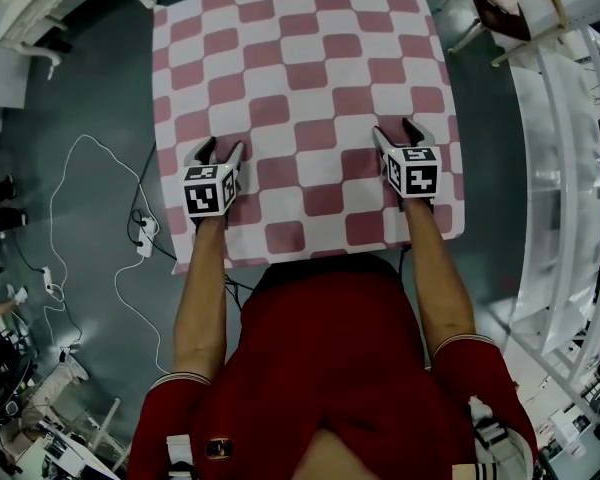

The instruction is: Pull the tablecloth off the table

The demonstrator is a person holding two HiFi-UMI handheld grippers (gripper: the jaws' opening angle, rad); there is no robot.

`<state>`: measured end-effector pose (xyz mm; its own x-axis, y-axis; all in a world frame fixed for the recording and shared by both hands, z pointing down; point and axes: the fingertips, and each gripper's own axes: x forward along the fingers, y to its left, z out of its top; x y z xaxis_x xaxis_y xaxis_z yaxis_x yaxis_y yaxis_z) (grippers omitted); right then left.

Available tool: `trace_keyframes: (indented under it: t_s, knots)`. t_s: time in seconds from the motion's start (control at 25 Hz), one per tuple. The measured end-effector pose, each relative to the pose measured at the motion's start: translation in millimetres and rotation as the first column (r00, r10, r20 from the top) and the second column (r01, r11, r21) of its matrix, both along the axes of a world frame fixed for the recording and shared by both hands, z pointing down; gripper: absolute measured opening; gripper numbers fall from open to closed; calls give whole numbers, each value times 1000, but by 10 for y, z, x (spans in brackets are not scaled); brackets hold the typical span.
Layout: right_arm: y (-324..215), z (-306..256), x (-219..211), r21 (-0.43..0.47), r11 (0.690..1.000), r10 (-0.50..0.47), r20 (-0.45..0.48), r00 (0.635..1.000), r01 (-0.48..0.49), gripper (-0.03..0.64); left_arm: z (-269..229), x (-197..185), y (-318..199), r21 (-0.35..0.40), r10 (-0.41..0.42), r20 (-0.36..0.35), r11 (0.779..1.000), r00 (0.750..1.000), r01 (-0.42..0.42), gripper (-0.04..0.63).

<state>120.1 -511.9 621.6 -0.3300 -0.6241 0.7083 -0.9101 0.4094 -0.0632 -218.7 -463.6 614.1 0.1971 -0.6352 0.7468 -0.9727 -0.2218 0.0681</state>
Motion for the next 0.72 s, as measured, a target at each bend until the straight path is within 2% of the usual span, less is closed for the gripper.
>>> trace_keyframes:
  t_s: [0.36, 0.64, 0.72]
  knots:
    - [12, 5, -11, -15, 1000, 1, -1, 1000, -1, 261, 22, 27, 8, -13, 20, 34, 1000, 999, -20, 229]
    - [33, -13, -89, -11, 1000, -22, -7, 1000, 22, 186, 9, 107, 0, -10, 41, 28, 999, 999, -41, 163]
    - [38, -24, -111, -11, 1000, -27, -7, 1000, 27, 164, 2, 153, -1, -10, 52, 27, 999, 998, -52, 125]
